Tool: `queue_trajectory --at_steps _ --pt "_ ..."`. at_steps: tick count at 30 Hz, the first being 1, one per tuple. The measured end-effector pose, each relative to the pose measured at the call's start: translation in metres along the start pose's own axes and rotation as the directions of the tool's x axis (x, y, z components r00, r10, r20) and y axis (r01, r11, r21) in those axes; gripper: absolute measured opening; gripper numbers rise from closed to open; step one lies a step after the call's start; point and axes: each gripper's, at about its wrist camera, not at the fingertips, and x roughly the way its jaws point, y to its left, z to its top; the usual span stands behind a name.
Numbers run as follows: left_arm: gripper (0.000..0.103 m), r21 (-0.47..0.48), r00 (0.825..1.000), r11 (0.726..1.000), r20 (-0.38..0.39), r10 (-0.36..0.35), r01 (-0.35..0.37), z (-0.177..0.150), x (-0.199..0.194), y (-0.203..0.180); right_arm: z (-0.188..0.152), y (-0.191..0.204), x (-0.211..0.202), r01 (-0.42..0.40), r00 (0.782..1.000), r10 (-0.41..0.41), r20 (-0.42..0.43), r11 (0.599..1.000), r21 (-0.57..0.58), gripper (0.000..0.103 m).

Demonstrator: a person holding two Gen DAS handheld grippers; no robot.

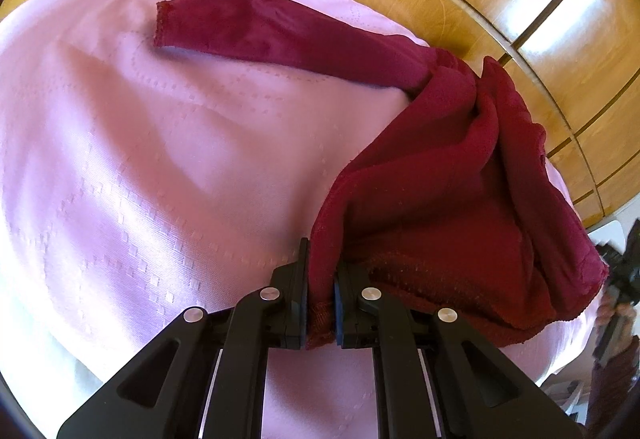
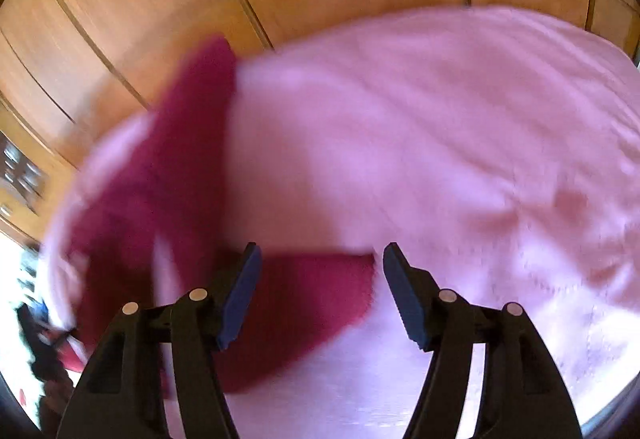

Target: Fold small clothes

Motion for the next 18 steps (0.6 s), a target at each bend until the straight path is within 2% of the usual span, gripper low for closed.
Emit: queue_trajectory --at_steps 1,2,4,6,8,10,12,15,17,18 --pt "0.008 0.001 1.0 1.0 0.0 0.005 -0.005 0.0 0.0 -0.001 -0.005 0.001 0.009 -0.005 0.999 0.004 -0.033 1.0 -0.007 0.054" --pt "0.008 0.0 1.0 1.0 -0.001 0.01 -0.01 0.0 0.0 -0.002 -0.008 0.004 0.015 -0.006 0.999 0.005 -0.05 1.0 -0.022 0.031" --pt "0.008 0.005 1.0 1.0 -0.003 0.025 -0.025 0.001 0.0 -0.005 -0.015 0.023 0.02 0.001 0.999 -0.005 -0.048 0.996 -0.091 0.011" --pt "0.008 0.018 0.999 0.999 -0.002 0.045 -0.045 0.003 -0.002 -0.01 -0.013 0.032 0.004 0.008 1.0 -0.007 0.004 0.991 -0.134 0.01" --pt "0.008 0.048 0.998 0.997 0.008 0.066 -0.066 0.004 -0.005 -0.016 -0.004 0.028 -0.019 0.058 0.995 -0.045 0.089 0.988 -0.142 0.01" --pt "0.008 0.063 0.997 0.995 0.016 0.073 -0.074 0.004 -0.008 -0.02 0.009 0.005 -0.057 0.129 0.976 -0.109 0.19 0.987 -0.095 0.01" --pt "0.008 0.068 0.997 0.995 0.027 0.067 -0.069 0.005 -0.012 -0.023 0.016 -0.022 -0.091 0.204 0.946 -0.187 0.266 0.978 -0.037 0.01" --pt "0.008 0.079 0.998 0.996 0.044 0.04 -0.043 0.007 -0.019 -0.028 0.026 -0.064 -0.139 0.309 0.892 -0.307 0.332 0.95 0.047 0.01" --pt "0.008 0.08 0.999 0.997 0.051 -0.002 -0.002 0.01 -0.026 -0.032 0.032 -0.088 -0.161 0.385 0.847 -0.39 0.36 0.919 0.09 0.01" --pt "0.008 0.081 0.998 0.996 0.051 -0.028 0.023 0.011 -0.029 -0.035 0.037 -0.1 -0.171 0.427 0.818 -0.441 0.369 0.896 0.124 0.01"
